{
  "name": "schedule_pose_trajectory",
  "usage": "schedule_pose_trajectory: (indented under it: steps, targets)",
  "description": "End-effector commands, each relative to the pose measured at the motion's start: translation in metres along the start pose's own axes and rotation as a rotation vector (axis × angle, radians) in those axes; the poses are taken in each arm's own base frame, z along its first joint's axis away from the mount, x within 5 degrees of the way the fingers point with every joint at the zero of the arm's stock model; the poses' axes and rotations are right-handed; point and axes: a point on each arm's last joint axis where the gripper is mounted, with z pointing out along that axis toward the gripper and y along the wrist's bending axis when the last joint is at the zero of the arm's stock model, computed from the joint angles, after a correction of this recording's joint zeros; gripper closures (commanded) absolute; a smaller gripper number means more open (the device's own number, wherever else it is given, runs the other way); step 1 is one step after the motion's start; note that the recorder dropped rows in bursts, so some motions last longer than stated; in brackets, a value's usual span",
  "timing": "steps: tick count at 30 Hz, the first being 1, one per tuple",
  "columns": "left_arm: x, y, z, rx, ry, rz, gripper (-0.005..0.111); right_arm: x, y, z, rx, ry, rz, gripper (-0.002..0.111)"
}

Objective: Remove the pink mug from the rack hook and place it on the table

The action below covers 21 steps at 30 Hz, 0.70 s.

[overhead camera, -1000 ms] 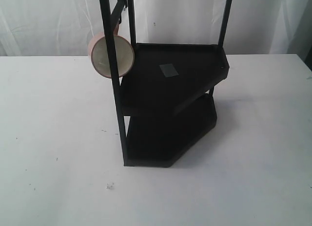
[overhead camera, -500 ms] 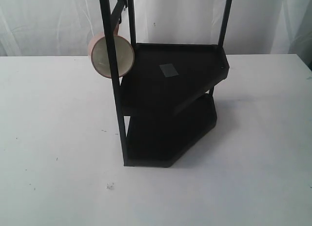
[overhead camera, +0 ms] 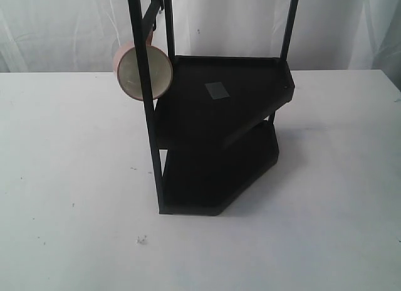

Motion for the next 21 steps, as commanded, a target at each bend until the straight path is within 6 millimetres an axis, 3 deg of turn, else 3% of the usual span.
schedule_pose_trajectory:
  steps: [1, 11, 17, 21]
  targets:
    - [0.001, 0.004, 0.013, 0.005, 0.066, 0.123, 0.049, 0.0, 0.0, 0.0, 0.002, -0.014, -0.005, 0.108]
    - [0.003, 0.019, 0.021, -0.1, 0.1, 0.384, 0.049, 0.0, 0.0, 0.0, 0.002, -0.014, -0.005, 0.108]
    - [-0.001, 0.032, 0.018, -0.254, 0.092, 0.456, 0.049, 0.0, 0.0, 0.0, 0.002, -0.014, -0.005, 0.108]
    - [0.0, 0.029, 0.019, -0.223, 0.095, 0.457, 0.049, 0.0, 0.0, 0.0, 0.002, -0.014, -0.005, 0.108]
